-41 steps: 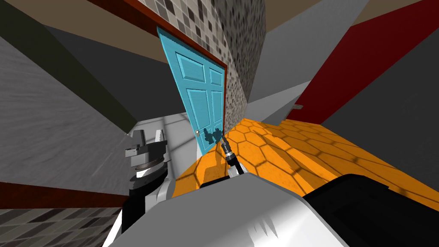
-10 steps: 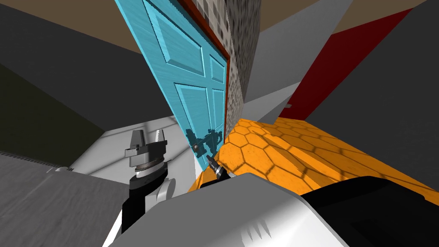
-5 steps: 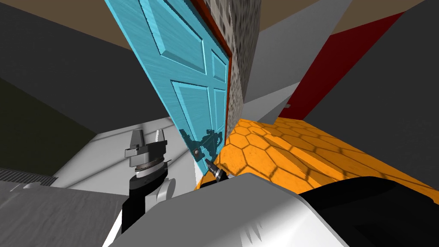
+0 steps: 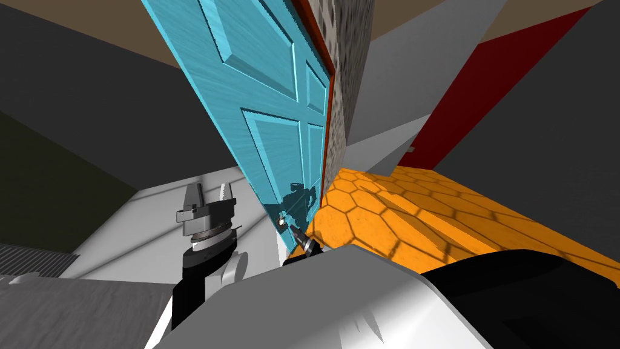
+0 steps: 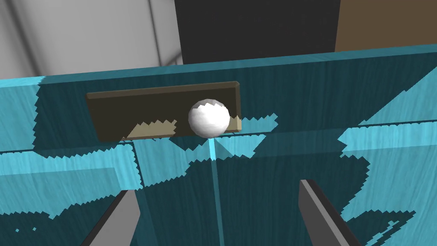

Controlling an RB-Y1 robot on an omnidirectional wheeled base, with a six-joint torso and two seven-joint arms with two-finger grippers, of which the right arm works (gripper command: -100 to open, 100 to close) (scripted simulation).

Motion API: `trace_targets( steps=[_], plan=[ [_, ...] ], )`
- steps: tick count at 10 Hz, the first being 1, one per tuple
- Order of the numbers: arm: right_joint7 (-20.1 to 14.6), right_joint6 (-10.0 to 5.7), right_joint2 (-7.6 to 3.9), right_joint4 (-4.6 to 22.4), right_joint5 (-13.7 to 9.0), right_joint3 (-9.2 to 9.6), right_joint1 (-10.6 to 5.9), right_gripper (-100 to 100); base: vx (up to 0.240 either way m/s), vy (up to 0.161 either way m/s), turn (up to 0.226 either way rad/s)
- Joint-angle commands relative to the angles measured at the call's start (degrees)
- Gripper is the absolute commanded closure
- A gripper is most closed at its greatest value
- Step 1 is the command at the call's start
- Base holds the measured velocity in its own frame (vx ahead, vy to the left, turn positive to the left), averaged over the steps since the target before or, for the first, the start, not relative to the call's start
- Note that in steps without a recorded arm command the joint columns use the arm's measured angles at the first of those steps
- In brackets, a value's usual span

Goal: Push the door open

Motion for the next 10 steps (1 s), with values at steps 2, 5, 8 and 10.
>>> trace_targets(
  steps=[2,5,8,10],
  plan=[
    [0.12,-0.09,0.26,0.47,0.02,-0.44,-0.07,-100,0.146,0.183,0.032],
    [0.25,-0.31,0.94,1.29,0.04,-1.0,-0.23,-100,0.147,0.131,0.036],
    [0.2,-0.27,0.8,1.14,0.03,-0.89,-0.21,100,0.011,0.009,-0.001],
    [0.2,-0.27,0.8,1.14,0.03,-0.89,-0.21,100,-0.019,-0.017,0.001]
  ],
)
